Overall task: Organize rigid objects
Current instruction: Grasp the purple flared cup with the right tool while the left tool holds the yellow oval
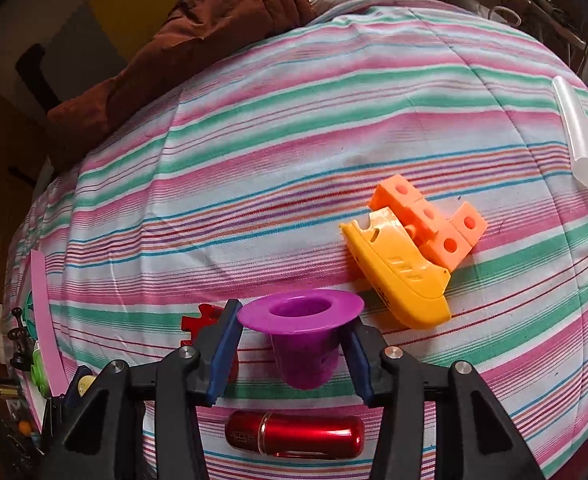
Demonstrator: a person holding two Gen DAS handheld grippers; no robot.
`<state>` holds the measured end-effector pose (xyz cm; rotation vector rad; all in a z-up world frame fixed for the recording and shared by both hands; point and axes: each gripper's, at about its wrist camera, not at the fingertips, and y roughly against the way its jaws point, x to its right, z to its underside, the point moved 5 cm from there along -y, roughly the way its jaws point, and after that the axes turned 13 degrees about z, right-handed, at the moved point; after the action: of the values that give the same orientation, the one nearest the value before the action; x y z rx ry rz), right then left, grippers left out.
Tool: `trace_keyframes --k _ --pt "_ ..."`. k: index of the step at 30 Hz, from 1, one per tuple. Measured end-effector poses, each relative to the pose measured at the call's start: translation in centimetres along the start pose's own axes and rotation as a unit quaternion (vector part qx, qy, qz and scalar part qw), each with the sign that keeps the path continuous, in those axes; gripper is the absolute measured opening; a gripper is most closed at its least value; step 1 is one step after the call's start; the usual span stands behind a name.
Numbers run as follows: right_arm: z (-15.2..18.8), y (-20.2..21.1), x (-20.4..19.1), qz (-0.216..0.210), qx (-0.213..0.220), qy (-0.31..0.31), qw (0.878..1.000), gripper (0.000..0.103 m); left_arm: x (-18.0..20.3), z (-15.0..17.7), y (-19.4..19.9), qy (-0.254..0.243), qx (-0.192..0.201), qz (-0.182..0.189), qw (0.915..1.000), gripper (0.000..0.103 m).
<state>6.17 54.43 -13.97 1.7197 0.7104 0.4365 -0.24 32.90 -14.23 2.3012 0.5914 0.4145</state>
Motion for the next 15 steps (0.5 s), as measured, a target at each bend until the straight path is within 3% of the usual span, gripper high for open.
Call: trace_keyframes --k 13,15 --pt "0.05 -0.09 0.75 0.012 0.004 -0.006 1.0 0.048 -0.01 -0.03 -0.05 0.0 0.0 -0.001 1.0 0.077" --pt "0.07 -0.06 0.72 0.038 0.014 0.006 0.999 0.032 -0.01 -0.02 -0.04 0.001 -0.001 -0.001 1.0 0.077"
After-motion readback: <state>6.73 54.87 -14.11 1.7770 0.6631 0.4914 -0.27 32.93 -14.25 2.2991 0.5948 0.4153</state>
